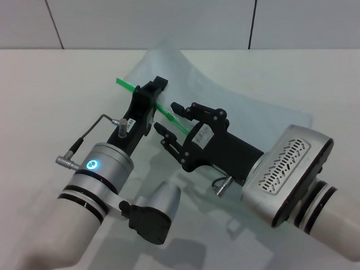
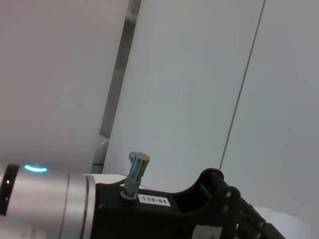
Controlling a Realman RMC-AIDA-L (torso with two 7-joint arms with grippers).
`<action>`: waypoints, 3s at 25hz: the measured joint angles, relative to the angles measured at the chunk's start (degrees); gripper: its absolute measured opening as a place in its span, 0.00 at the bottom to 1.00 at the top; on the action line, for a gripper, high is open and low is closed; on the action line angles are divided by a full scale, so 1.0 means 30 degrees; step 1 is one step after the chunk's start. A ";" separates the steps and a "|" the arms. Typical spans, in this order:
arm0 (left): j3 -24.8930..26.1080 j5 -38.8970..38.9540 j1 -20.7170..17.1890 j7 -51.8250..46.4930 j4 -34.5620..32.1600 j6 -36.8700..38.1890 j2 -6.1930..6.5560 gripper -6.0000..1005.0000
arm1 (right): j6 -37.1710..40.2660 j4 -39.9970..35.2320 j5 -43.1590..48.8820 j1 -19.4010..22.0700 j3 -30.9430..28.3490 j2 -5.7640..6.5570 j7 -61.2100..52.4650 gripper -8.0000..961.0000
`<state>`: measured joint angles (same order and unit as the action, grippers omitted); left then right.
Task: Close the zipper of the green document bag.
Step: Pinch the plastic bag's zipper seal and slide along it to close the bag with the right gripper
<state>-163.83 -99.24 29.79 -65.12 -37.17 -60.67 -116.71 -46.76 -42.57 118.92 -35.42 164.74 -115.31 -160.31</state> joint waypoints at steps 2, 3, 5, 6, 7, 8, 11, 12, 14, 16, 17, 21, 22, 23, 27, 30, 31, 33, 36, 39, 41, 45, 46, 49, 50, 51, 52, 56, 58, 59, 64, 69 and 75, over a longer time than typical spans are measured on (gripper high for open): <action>0.0000 -0.0096 0.0000 0.0001 0.0000 0.0015 0.0000 0.07 | 0.0000 0.0000 -0.0004 -0.0001 -0.0023 -0.0015 0.0000 0.47; 0.0000 -0.0150 0.0000 0.0000 0.0000 0.0027 0.0000 0.07 | 0.0001 0.0000 -0.0004 -0.0001 -0.0029 -0.0026 0.0000 0.47; 0.0000 -0.0189 0.0000 0.0000 0.0000 0.0054 0.0000 0.07 | 0.0001 0.0001 -0.0005 -0.0001 -0.0034 -0.0028 0.0000 0.46; 0.0000 -0.0195 0.0000 0.0001 0.0000 0.0069 0.0000 0.07 | 0.0000 0.0000 -0.0005 -0.0001 -0.0035 -0.0028 -0.0001 0.46; 0.0000 -0.0197 0.0000 0.0001 0.0000 0.0077 0.0000 0.07 | 0.0001 -0.0001 -0.0005 0.0000 -0.0036 -0.0028 0.0000 0.45; 0.0000 -0.0199 0.0000 0.0001 0.0000 0.0084 0.0001 0.07 | 0.0000 -0.0002 -0.0005 -0.0001 -0.0039 -0.0028 0.0000 0.44; 0.0000 -0.0200 0.0000 0.0001 0.0001 0.0092 0.0000 0.07 | 0.0001 0.0012 -0.0005 0.0004 -0.0053 -0.0028 0.0000 0.41; 0.0000 -0.0200 0.0000 0.0000 0.0000 0.0094 0.0001 0.07 | 0.0000 0.0013 -0.0005 0.0009 -0.0060 -0.0028 0.0000 0.40; 0.0000 -0.0200 0.0000 0.0001 0.0000 0.0098 0.0000 0.07 | 0.0001 0.0013 -0.0005 0.0025 -0.0090 -0.0028 0.0000 0.39; 0.0000 -0.0206 0.0000 0.0000 0.0001 0.0100 0.0000 0.07 | 0.0001 0.0013 -0.0005 0.0037 -0.0105 -0.0028 0.0000 0.38; 0.0000 -0.0236 0.0000 0.0001 0.0000 0.0099 0.0001 0.07 | 0.0001 0.0013 -0.0005 0.0046 -0.0105 -0.0027 -0.0001 0.38; 0.0000 -0.0384 -0.0022 0.0001 0.0000 0.0100 0.0000 0.07 | 0.0000 0.0009 -0.0004 0.0061 -0.0094 -0.0027 -0.0001 0.34; 0.0000 -0.0405 -0.0028 0.0001 0.0000 0.0099 0.0000 0.07 | -0.0005 0.0009 -0.0004 0.0061 -0.0081 -0.0028 -0.0001 0.33; 0.0000 -0.0412 -0.0028 0.0001 0.0001 0.0094 0.0000 0.07 | -0.0005 0.0009 -0.0004 0.0060 -0.0073 -0.0027 0.0000 0.32; 0.0000 -0.0419 -0.0029 0.0001 0.0000 0.0010 0.0000 0.07 | -0.0015 0.0009 -0.0004 0.0079 -0.0121 -0.0027 -0.0001 0.28; 0.0000 -0.0495 -0.0030 0.0001 0.0000 -0.0051 0.0000 0.07 | -0.0021 0.0008 -0.0004 0.0091 -0.0133 -0.0027 -0.0001 0.25; 0.0000 -0.0544 -0.0038 0.0001 0.0001 -0.0054 0.0000 0.07 | -0.0024 0.0009 -0.0004 0.0091 -0.0133 -0.0027 0.0000 0.24; 0.0000 -0.0624 -0.0054 0.0001 0.0000 -0.0058 0.0000 0.07 | -0.0026 0.0009 -0.0004 0.0108 -0.0133 -0.0027 0.0000 0.23; 0.0000 -0.0669 -0.0063 0.0001 0.0000 -0.0063 0.0000 0.07 | -0.0027 0.0009 -0.0005 0.0122 -0.0133 -0.0026 0.0000 0.23; 0.0000 -0.0714 -0.0063 0.0001 0.0000 -0.0074 0.0001 0.08 | -0.0029 0.0026 -0.0004 0.0122 -0.0131 -0.0027 0.0000 0.23; 0.0000 -0.0745 -0.0075 0.0001 0.0000 -0.0088 0.0000 0.08 | -0.0029 0.0030 -0.0004 0.0121 -0.0129 -0.0027 0.0000 0.23; 0.0001 -0.0807 -0.0099 0.0001 0.0000 -0.0102 0.0001 0.08 | -0.0029 0.0042 -0.0004 0.0119 -0.0129 -0.0027 -0.0001 0.21; 0.0000 -0.0832 -0.0107 0.0000 0.0000 -0.0104 0.0001 0.08 | -0.0029 0.0049 -0.0004 0.0119 -0.0130 -0.0027 -0.0001 0.21; 0.0000 -0.0895 -0.0116 0.0001 0.0000 -0.0111 0.0000 0.08 | -0.0029 0.0131 -0.0004 0.0119 -0.0130 -0.0031 -0.0001 0.19; 0.0000 -0.0902 -0.0116 0.0001 0.0001 -0.0130 0.0001 0.08 | -0.0029 0.0164 -0.0004 0.0118 -0.0129 -0.0037 -0.0001 0.18; 0.0000 -0.0909 -0.0116 0.0001 0.0000 -0.0172 0.0000 0.08 | -0.0030 0.0189 -0.0003 0.0118 -0.0129 -0.0043 -0.0001 0.17; 0.0000 -0.0913 -0.0117 0.0000 0.0001 -0.0224 0.0000 0.08 | -0.0029 0.0198 -0.0003 0.0113 -0.0123 -0.0051 -0.0001 0.16; 0.0000 -0.0914 -0.0122 -0.0015 0.0000 -0.0364 0.0000 0.08 | -0.0028 0.0210 -0.0003 0.0095 -0.0085 -0.0057 -0.0001 0.13; 0.0000 -0.0914 -0.0135 -0.0018 0.0000 -0.0370 0.0000 0.08 | -0.0028 0.0215 -0.0003 0.0099 -0.0092 -0.0058 -0.0001 0.13; -0.0001 -0.0914 -0.0140 -0.0019 0.0000 -0.0371 0.0000 0.08 | -0.0028 0.0215 -0.0002 0.0107 -0.0105 -0.0058 0.0000 0.13; 0.0000 -0.0915 -0.0148 -0.0027 0.0000 -0.0372 0.0000 0.08 | -0.0027 0.0214 0.0002 0.0140 -0.0131 -0.0058 0.0000 0.14; 0.0000 -0.0913 -0.0146 -0.0104 0.0000 -0.0467 0.0000 0.08 | -0.0028 0.0214 0.0001 0.0169 -0.0132 -0.0058 -0.0001 0.14; 0.0000 -0.0904 -0.0145 -0.0187 0.0000 -0.0571 0.0001 0.08 | -0.0030 0.0239 -0.0012 0.0228 -0.0131 -0.0057 -0.0001 0.15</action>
<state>-163.83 -101.95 29.35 -65.69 -37.17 -62.39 -116.71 -46.85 -41.85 118.89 -34.74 164.35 -115.48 -160.32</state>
